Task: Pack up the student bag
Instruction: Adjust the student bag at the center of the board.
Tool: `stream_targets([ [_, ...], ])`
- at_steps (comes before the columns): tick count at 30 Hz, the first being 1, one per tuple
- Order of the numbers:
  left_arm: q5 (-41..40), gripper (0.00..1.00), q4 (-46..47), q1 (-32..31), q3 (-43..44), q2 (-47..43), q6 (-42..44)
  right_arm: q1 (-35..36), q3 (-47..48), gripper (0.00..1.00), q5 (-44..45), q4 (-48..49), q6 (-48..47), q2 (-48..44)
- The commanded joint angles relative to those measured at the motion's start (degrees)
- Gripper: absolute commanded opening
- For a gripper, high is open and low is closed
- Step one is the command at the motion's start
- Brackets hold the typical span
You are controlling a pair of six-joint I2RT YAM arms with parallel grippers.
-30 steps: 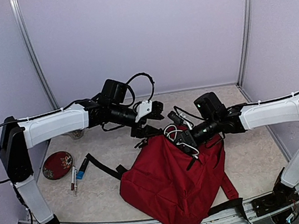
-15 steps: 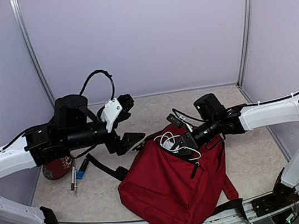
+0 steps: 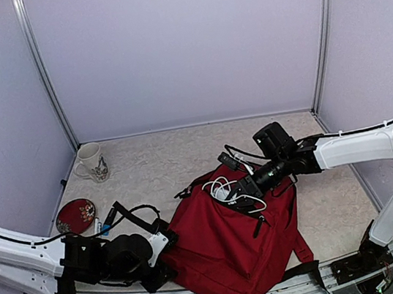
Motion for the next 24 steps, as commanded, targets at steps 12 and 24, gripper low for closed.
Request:
stream_targets([
  [12, -7.60, 0.31, 32.73, 23.75, 9.90, 24.73, 21.43, 3.58, -3.98, 0.00, 5.02, -8.12, 2.20, -4.06],
  [24, -0.40, 0.46, 21.00, 37.28, 45.55, 36.00, 31.99, 1.47, -8.87, 0.00, 16.57, 2.76, 21.99, -3.71],
])
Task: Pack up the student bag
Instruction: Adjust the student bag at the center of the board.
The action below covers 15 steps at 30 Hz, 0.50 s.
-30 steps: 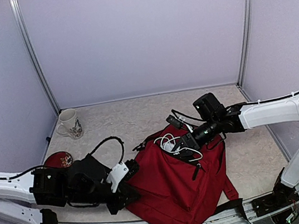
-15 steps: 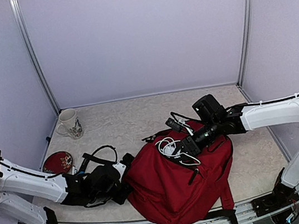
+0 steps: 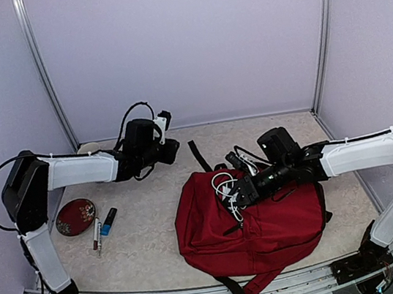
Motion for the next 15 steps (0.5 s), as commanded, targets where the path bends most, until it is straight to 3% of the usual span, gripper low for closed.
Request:
stream_targets([
  [1, -0.51, 0.49, -4.66, -4.29, 3.46, -6.81, 4.50, -0.37, -4.66, 0.00, 7.12, -3.56, 7.42, -1.94],
  [5, -1.33, 0.54, -12.82, -12.10, 1.49, -13.54, 1.75, -0.70, -5.69, 0.00, 8.87, -3.52, 8.52, -7.18],
  [10, 3.30, 0.48, -19.62, -22.73, -0.93, -16.99, -7.45, -0.92, -3.91, 0.00, 9.33, -5.69, 9.39, -11.86],
  [13, 4.29, 0.47, -20.92, -25.14, -2.13, -17.19, -14.33, -1.22, -4.00, 0.00, 10.08, -6.15, 9.88, -14.73],
  [15, 4.27, 0.52, -20.94, -25.81, -2.84, -17.24, -17.54, -1.37, -3.83, 0.00, 10.67, -7.00, 9.71, -16.34],
])
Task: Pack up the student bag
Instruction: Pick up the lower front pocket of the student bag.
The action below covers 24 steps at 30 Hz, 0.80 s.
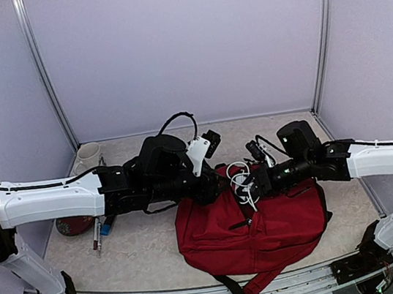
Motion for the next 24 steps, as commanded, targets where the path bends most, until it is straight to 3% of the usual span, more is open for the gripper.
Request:
stream_targets([
  [1, 0.50, 0.57, -4.99, -0.47, -2.50, -0.21, -10.73, -0.78, 0.18, 0.00, 1.96, -3.80, 0.61, -4.71],
  [5, 1.77, 0.72, -2.71, -0.87, -2.64, 0.67, -13.78, -2.19, -0.52, 0.00, 3.29, -5.71, 0.04, -7.36],
  [11, 3.38, 0.76, -4.91, -2.65, 3.39, 6.00, -13.21, -3.28, -4.36, 0.00, 1.86, -2.35, 1.36, -8.10],
  [15, 0.95, 0.75, -5.38, -3.52, 5.53, 8.50, -14.46, -3.75, -7.64, 0.00, -1.00, 3.65, 4.72, -6.92],
  [20, -1.01, 0.74, -6.35, -4.12, 7.51, 10.75, -14.78, -3.84, -9.77, 0.00, 1.94, 5.06, 6.97, -8.16],
  [24, -1.44, 0.67, -8.69, -4.35, 9.65, 13.45, -13.57, -4.84, -10.79, 0.00, 2.48, 5.75, 7.38, -8.67],
])
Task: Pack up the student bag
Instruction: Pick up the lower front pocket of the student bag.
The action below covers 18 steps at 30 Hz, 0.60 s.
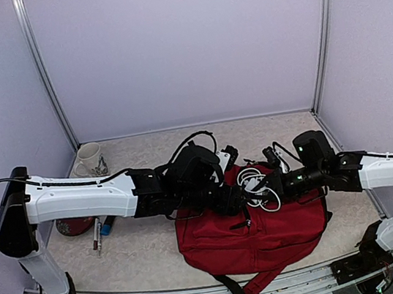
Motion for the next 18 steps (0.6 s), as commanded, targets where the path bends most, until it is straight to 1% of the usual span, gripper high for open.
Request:
stream_targets([
  [1, -1.61, 0.64, -3.38, -0.49, 3.49, 3.44, 0.74, -1.83, -1.38, 0.00, 1.50, 2.19, 1.37, -0.94],
  [3, -1.60, 0.56, -4.34, -0.44, 3.87, 4.04, 0.92, -2.49, -1.33, 0.00, 1.70, 2.14, 1.24, -0.60],
  [7, -2.23, 0.55, -4.40, -0.61, 2.86, 3.32, 0.85, -3.84, -1.11, 0.00, 2.34, 1.84, 0.25, 0.57],
  [9, -2.71, 0.49, -5.10, -0.53, 2.47, 3.07, 0.95, -3.86, -0.84, 0.00, 1.44, 2.52, -0.14, 1.79],
  [13, -3.26, 0.29, -5.55, -0.58, 0.88, 1.18, 0.56, -3.64, -0.24, 0.00, -1.06, 2.76, -1.20, 3.83],
  [16, -4.97, 0.14, -4.45, -0.60, -0.61, -0.38, 0.38, -1.98, 1.88, 0.00, -1.41, 1.33, -2.64, 4.86],
  [18, -6.02, 0.00, -3.90, -0.34, -0.93, -0.86, 0.56, -1.19, 3.33, 0.00, -2.11, -0.11, -2.80, 5.50],
])
